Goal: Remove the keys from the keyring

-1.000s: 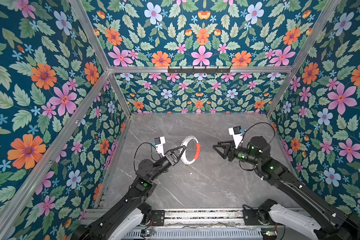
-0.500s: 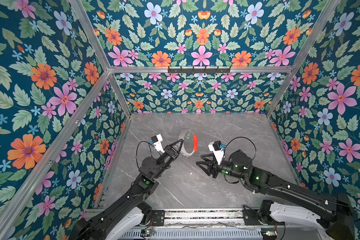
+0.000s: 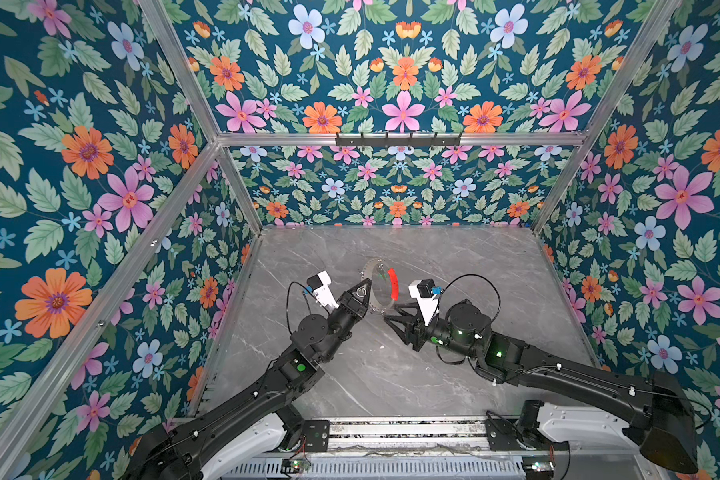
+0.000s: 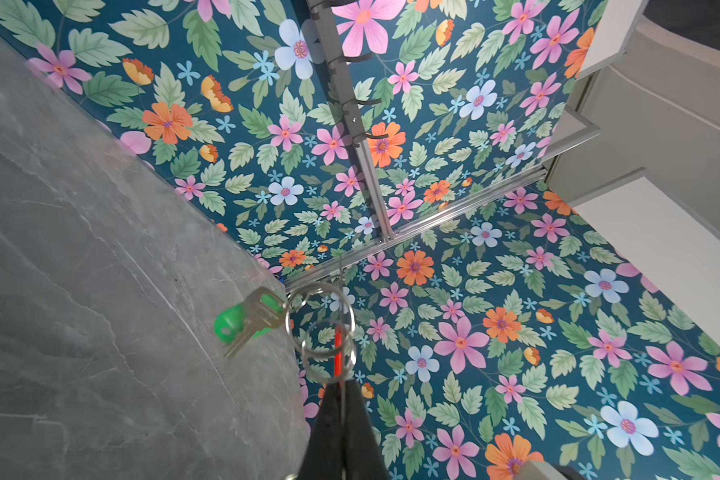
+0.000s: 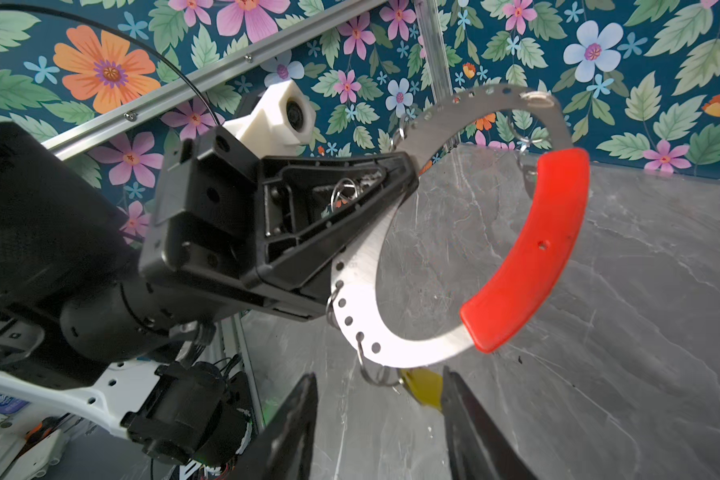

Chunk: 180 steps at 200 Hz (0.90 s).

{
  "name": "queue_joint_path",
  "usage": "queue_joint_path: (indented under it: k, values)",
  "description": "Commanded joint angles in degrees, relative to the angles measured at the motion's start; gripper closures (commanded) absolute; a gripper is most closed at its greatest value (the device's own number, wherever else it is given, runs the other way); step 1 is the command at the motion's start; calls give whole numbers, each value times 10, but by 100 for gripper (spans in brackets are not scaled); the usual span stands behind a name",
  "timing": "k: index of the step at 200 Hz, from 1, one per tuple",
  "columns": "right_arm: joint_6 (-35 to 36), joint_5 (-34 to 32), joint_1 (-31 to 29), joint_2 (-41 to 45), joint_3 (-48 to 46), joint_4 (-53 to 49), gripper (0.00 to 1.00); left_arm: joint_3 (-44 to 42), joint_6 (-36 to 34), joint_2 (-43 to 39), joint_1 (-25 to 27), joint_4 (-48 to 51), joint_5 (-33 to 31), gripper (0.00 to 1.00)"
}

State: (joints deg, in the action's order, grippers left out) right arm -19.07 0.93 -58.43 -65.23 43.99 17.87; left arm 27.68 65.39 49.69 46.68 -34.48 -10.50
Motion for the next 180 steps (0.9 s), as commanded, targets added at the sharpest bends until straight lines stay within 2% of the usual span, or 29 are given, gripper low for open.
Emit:
queue_joint_path:
  k: [1,55,103,180]
  values:
    - [1,-6,-1,-4,4,27,51,5,-15,6,6,-8,-30,100]
    - [-14,-11,-3,-14,7,20,58,4,-22,2,17,-5,-56,100]
    - [-13,-81,-43,-13,-2,17,57,2,-31,-5,21,-2,-73,100]
    - [-22,-98,-44,-49,26,-2,60,-3,-34,-11,23,-7,-69,100]
